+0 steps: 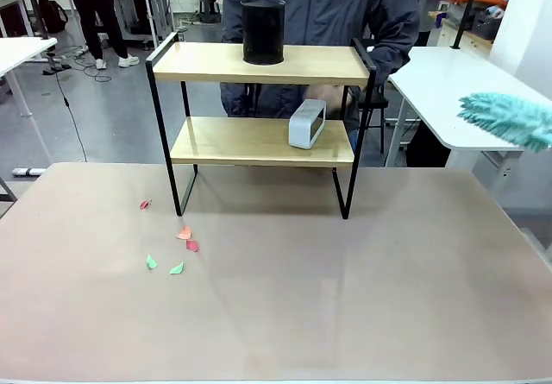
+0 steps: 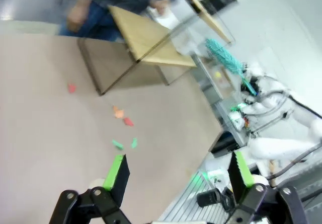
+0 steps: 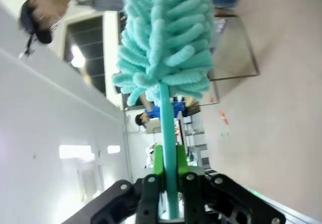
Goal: Clean the shelf.
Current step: Hand the Duster back to the human.
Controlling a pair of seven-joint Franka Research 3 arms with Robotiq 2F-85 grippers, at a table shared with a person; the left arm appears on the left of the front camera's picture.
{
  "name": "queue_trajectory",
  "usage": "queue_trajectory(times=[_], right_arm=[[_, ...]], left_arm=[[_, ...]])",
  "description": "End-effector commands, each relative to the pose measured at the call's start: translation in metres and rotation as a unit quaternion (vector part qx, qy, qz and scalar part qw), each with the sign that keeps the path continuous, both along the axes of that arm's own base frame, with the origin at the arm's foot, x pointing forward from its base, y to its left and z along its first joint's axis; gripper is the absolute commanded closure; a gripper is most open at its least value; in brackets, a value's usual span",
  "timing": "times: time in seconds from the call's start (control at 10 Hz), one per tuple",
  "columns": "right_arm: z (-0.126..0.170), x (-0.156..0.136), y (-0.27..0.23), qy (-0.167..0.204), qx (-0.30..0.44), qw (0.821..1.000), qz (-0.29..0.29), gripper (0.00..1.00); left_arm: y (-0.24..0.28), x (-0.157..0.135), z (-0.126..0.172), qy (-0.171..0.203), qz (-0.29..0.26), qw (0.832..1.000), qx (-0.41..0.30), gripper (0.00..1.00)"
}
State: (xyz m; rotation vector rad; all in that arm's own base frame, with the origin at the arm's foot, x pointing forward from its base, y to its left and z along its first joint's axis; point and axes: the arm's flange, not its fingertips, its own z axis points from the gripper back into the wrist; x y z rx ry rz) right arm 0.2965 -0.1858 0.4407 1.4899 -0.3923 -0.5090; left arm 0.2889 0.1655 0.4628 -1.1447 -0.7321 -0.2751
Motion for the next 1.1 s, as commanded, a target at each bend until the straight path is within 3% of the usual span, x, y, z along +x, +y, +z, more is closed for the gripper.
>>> queue_trajectory(times=[0.0, 0.1, 0.2, 0.3, 0.4, 0.5, 0.7, 0.8, 0.9, 1.0], right_arm=[[0.059, 0.005, 0.006, -0.131, 0.028, 0.987, 0.085, 0.88], [0.089, 0.005, 0.02, -0.181, 0.029, 0.969, 0.167, 0.88], [0.114, 0.001, 0.039, -0.223, 0.016, 0.937, 0.269, 0.88], [0.126, -0.006, 0.057, -0.255, 0.012, 0.889, 0.381, 0.88], [0.13, -0.012, 0.08, -0.247, -0.021, 0.843, 0.478, 0.88], [0.127, -0.02, 0.104, -0.241, -0.066, 0.798, 0.549, 0.88], [0.107, -0.037, 0.142, -0.224, -0.148, 0.699, 0.663, 0.88], [0.094, -0.037, 0.144, -0.202, -0.173, 0.69, 0.673, 0.88], [0.118, -0.029, 0.161, -0.178, -0.078, 0.819, 0.54, 0.88], [0.118, -0.029, 0.161, -0.178, -0.078, 0.819, 0.54, 0.88]], left_arm=[[-0.037, 0.007, 0.056, -0.056, -0.104, 0.993, -0.014, 0.0], [-0.063, 0.008, 0.074, -0.069, -0.169, 0.983, -0.011, 0.0], [-0.092, 0.006, 0.089, -0.082, -0.24, 0.967, -0.014, 0.0], [-0.117, 0.0, 0.099, -0.087, -0.308, 0.947, -0.018, 0.0], [-0.142, -0.007, 0.105, -0.087, -0.374, 0.923, -0.025, 0.0], [-0.17, -0.012, 0.105, -0.092, -0.4, 0.912, 0.007, 0.0], [-0.217, -0.016, 0.09, -0.093, -0.411, 0.906, 0.029, 0.0], [-0.223, -0.017, 0.082, -0.063, -0.421, 0.904, 0.018, 0.0], [-0.209, -0.016, 0.101, -0.074, -0.419, 0.905, 0.019, 0.0], [-0.209, -0.016, 0.101, -0.074, -0.419, 0.905, 0.019, 0.0]])
